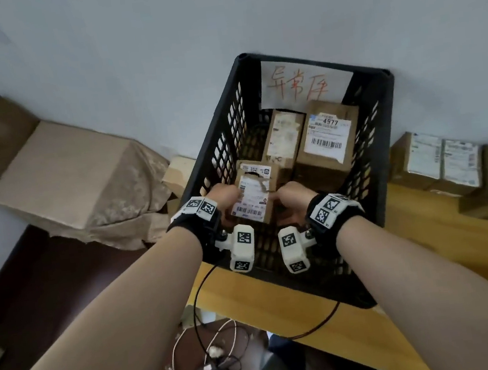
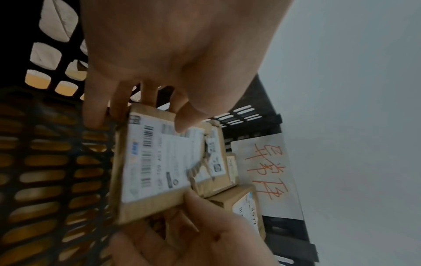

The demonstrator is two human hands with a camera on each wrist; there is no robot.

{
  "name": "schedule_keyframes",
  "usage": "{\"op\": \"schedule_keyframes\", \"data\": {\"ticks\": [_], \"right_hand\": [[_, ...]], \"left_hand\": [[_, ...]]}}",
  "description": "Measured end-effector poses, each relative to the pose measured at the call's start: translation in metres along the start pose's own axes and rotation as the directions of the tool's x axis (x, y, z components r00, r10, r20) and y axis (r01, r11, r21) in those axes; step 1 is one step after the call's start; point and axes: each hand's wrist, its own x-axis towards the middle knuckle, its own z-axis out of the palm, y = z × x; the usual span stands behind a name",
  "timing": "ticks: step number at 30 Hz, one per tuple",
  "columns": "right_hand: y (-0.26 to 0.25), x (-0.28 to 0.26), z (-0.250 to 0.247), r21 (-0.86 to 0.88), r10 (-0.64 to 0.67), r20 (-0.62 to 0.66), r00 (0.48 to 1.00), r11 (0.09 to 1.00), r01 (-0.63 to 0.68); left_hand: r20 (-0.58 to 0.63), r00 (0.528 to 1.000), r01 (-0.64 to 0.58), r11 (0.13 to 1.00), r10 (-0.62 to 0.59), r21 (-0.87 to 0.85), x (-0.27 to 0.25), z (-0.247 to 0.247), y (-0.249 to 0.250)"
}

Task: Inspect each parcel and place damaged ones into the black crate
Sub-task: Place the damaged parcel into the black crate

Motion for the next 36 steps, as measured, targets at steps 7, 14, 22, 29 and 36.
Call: {"op": "schedule_keyframes", "data": {"ticks": [7, 14, 22, 29, 36], "right_hand": [[-0.008, 0.013, 0.02, 0.042, 0.003, 0.021, 1.0, 0.999, -0.004], [-0.035, 0.01, 0.011, -0.049, -0.084, -0.076, 0.993, 0.996, 0.081], [-0.022, 0.05, 0.014, -0.099, 0.048, 0.007, 0.999, 0.994, -0.047], [-0.005, 0.068, 0.032, 0.012, 0.079, -0.021, 0.997, 0.997, -0.079], [-0.018, 0.041, 0.022, -0.047, 0.134, 0.034, 0.99, 0.99, -0.133]], "left_hand": [[-0.006, 0.994, 0.106, 0.991, -0.106, 0.081, 0.035, 0.007, 0.01], [0.107, 0.984, 0.149, 0.985, -0.14, -0.087, 0.033, 0.01, 0.029], [0.101, 0.989, 0.109, 0.993, -0.104, -0.05, 0.041, 0.011, 0.028], [0.115, 0.982, 0.161, 0.984, -0.152, -0.079, 0.039, 0.003, 0.028], [0.063, 0.994, 0.085, 0.996, -0.086, 0.005, 0.024, 0.0, 0.038]]}}
